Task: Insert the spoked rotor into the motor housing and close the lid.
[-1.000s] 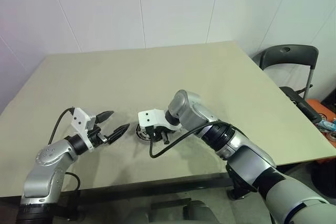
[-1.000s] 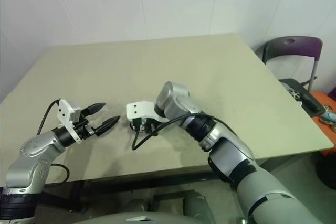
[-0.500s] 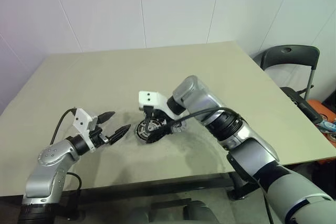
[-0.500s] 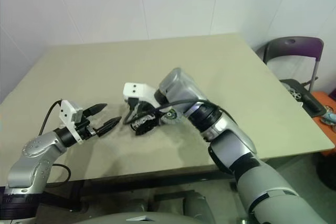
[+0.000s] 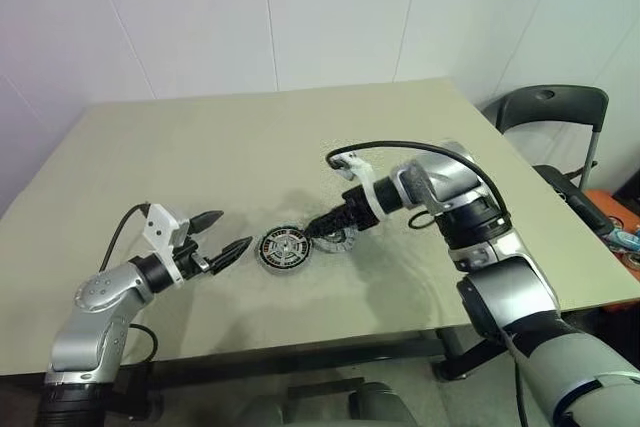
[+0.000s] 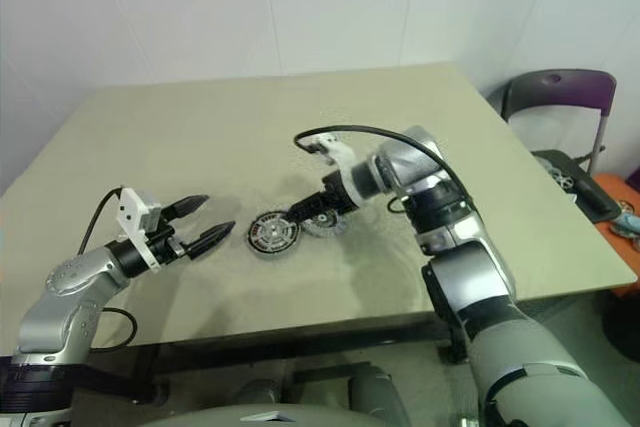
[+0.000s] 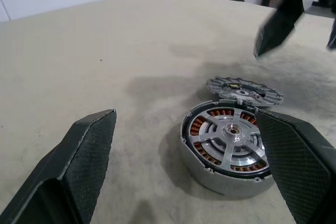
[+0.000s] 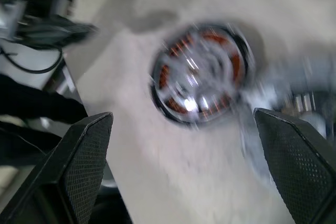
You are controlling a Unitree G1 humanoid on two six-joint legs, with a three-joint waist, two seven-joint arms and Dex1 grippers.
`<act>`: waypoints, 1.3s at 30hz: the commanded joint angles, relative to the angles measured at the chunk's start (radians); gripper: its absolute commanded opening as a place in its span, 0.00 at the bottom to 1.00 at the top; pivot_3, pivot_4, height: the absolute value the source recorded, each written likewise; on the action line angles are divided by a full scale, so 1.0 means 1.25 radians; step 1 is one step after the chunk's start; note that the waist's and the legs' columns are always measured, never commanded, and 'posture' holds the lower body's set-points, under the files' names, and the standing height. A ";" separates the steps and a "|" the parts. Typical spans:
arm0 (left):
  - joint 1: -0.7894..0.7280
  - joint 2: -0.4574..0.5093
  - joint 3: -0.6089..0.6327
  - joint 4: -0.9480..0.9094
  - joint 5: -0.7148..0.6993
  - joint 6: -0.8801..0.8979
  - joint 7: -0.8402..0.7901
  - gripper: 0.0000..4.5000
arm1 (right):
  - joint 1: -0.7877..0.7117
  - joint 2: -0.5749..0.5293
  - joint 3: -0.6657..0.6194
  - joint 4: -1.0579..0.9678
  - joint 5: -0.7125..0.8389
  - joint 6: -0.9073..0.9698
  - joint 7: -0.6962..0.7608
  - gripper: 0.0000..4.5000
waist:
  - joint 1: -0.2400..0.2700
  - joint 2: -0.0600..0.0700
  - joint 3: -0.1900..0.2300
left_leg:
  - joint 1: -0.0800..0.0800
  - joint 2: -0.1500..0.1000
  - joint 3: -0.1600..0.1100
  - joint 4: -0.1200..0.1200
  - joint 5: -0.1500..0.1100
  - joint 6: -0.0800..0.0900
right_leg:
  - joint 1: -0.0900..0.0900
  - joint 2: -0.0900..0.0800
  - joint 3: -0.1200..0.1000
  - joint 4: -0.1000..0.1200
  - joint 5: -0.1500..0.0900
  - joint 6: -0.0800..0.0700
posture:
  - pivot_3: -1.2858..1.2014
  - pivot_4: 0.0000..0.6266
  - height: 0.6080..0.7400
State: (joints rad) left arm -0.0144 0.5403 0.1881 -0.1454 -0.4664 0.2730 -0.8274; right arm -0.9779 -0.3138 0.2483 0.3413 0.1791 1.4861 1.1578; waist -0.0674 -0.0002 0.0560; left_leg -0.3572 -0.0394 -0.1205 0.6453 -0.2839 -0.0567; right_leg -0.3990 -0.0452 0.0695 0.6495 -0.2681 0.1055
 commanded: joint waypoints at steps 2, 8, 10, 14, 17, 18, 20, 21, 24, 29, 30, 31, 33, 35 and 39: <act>-0.022 0.006 0.001 0.001 0.000 -0.016 -0.008 1.00 | 0.019 -0.007 -0.064 -0.024 0.067 0.074 -0.065 1.00 | -0.001 0.000 0.000 | 0.000 0.000 0.000 0.000 0.000 0.000 | 0.000 0.000 0.000 0.000 0.000 0.000 | 0.52 0.00 1.00; -0.020 0.004 -0.001 -0.003 -0.002 -0.016 -0.009 1.00 | 0.047 -0.005 -0.150 0.007 0.149 0.103 -0.158 1.00 | -0.001 0.000 0.000 | 0.000 0.000 0.000 0.000 0.000 0.000 | 0.000 0.000 0.000 0.000 0.000 0.000 | 0.52 0.00 1.00; -0.017 0.004 0.000 -0.004 -0.003 -0.016 -0.012 1.00 | 0.056 -0.008 -0.179 0.029 0.182 0.103 -0.191 1.00 | 0.000 0.000 0.000 | 0.000 0.000 0.001 0.000 0.000 0.000 | 0.000 0.000 0.000 0.000 0.000 0.000 | 0.52 0.00 1.00; -0.005 0.009 0.003 -0.011 -0.004 -0.014 -0.017 1.00 | 0.081 -0.011 -0.210 0.049 0.231 0.103 -0.265 1.00 | -0.001 0.000 0.000 | 0.000 0.000 0.002 0.000 0.000 0.000 | 0.001 0.000 0.000 0.000 0.000 0.000 | 0.52 0.00 1.00; 0.010 0.016 0.007 -0.020 -0.006 -0.007 -0.021 1.00 | 0.106 -0.014 -0.218 0.041 0.277 0.103 -0.314 1.00 | -0.001 0.000 0.000 | 0.000 0.000 0.002 0.000 0.000 0.000 | 0.000 0.001 0.000 0.000 0.000 0.000 | 0.52 0.00 1.00; 0.013 0.018 0.008 -0.021 -0.007 -0.006 -0.021 1.00 | 0.109 -0.015 -0.221 0.039 0.292 0.103 -0.328 1.00 | -0.001 0.000 0.000 | 0.000 0.000 0.003 0.000 0.000 0.000 | 0.000 0.001 0.000 0.000 0.000 0.000 | 0.52 0.00 1.00; 0.021 0.023 0.008 -0.026 -0.011 0.001 -0.023 1.00 | 0.110 -0.016 -0.238 0.045 0.320 0.103 -0.359 1.00 | -0.001 0.000 0.000 | 0.000 0.000 0.003 0.000 0.000 0.000 | 0.000 0.001 0.000 0.000 0.000 0.000 | 0.52 0.00 1.00; 0.026 0.026 0.009 -0.030 -0.013 0.004 -0.025 1.00 | 0.111 -0.017 -0.244 0.048 0.332 0.103 -0.374 1.00 | -0.001 0.000 0.000 | 0.000 0.000 0.003 0.000 0.000 0.000 | 0.001 0.001 0.000 0.000 0.000 0.000 | 0.52 0.00 1.00; 0.039 0.032 0.009 -0.037 -0.014 0.009 -0.028 1.00 | 0.116 -0.018 -0.258 0.055 0.359 0.103 -0.412 1.00 | -0.001 0.000 0.000 | 0.001 0.000 0.003 0.000 0.000 0.000 | 0.001 0.001 0.000 0.000 0.000 0.000 | 0.52 0.00 1.00; 0.050 0.039 0.011 -0.049 -0.014 0.017 -0.029 1.00 | 0.125 -0.022 -0.266 0.059 0.422 0.103 -0.456 1.00 | -0.001 0.000 0.000 | 0.001 0.000 0.003 0.000 0.000 0.000 | 0.001 0.001 0.000 0.000 0.000 0.000 | 0.52 0.00 1.00; 0.050 0.039 0.012 -0.051 -0.015 0.018 -0.029 1.00 | 0.128 -0.025 -0.264 0.058 0.433 0.103 -0.464 1.00 | -0.001 0.000 0.000 | 0.001 0.000 0.003 0.000 0.000 0.000 | 0.001 0.001 0.000 0.000 0.000 0.000 | 0.52 0.00 1.00; 0.052 0.040 0.012 -0.052 -0.016 0.019 -0.029 1.00 | 0.133 -0.029 -0.261 0.059 0.447 0.103 -0.473 1.00 | -0.001 0.000 0.000 | 0.001 0.000 0.003 0.000 0.000 0.000 | 0.001 0.001 0.000 0.000 0.000 0.000 | 0.52 0.00 1.00; 0.053 0.041 0.013 -0.055 -0.017 0.021 -0.030 1.00 | 0.140 -0.034 -0.263 0.063 0.470 0.103 -0.493 1.00 | -0.001 0.000 0.000 | 0.001 0.000 0.003 0.000 0.000 0.000 | 0.002 0.001 0.000 -0.001 0.000 0.000 | 0.52 0.00 1.00; 0.055 0.043 0.015 -0.056 -0.018 0.023 -0.030 1.00 | 0.150 -0.046 -0.258 0.056 0.500 0.103 -0.508 1.00 | -0.001 0.000 0.000 | 0.001 0.000 0.003 0.000 0.000 0.000 | 0.002 0.001 0.000 -0.001 0.000 0.000 | 0.52 0.00 1.00; 0.054 0.047 0.015 -0.055 -0.018 0.024 -0.032 1.00 | 0.161 -0.056 -0.264 0.060 0.537 0.103 -0.543 1.00 | -0.001 0.000 0.000 | 0.001 0.000 0.003 0.000 0.000 0.000 | 0.002 0.001 0.000 -0.001 0.000 0.000 | 0.52 0.00 1.00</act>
State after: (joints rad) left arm 0.0651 0.5875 0.1827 -0.1800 -0.4712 0.3027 -0.8656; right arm -0.7677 -0.3838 -0.0628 0.4248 0.8106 1.6092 0.4967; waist -0.0682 -0.0001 0.0561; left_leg -0.3562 -0.0389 -0.1170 0.6455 -0.2839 -0.0562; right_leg -0.3968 -0.0438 0.0697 0.6487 -0.2683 0.1059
